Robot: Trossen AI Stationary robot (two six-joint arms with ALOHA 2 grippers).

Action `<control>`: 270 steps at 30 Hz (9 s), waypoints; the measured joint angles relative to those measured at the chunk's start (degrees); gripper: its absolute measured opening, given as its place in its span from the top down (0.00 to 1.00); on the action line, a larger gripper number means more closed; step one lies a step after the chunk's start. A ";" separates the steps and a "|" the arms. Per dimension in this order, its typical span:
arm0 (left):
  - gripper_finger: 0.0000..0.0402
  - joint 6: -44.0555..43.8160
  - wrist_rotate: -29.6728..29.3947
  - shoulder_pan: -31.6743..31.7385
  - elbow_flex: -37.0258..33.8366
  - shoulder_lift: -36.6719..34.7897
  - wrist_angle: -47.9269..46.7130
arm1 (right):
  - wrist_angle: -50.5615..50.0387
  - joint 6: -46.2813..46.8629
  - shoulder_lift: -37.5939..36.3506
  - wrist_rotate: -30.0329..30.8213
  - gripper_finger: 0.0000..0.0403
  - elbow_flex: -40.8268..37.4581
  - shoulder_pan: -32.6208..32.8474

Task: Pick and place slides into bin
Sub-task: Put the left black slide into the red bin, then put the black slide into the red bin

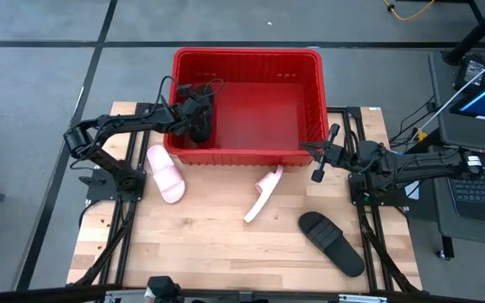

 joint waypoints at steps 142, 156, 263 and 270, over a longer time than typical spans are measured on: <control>0.72 2.11 13.05 2.33 14.53 -0.29 -28.40 | -0.46 -2.80 0.02 0.00 0.99 0.00 0.02; 0.76 0.82 12.66 -5.41 14.73 -13.00 -29.40 | -0.46 -2.82 0.02 0.02 0.99 0.00 0.02; 1.00 -49.31 -9.63 -66.40 -8.39 -13.21 10.47 | -81.55 96.47 44.41 0.04 0.91 33.12 69.22; 1.00 -49.44 -9.61 -66.40 -8.39 -13.21 10.48 | -81.87 96.72 44.39 -0.65 0.75 32.40 69.19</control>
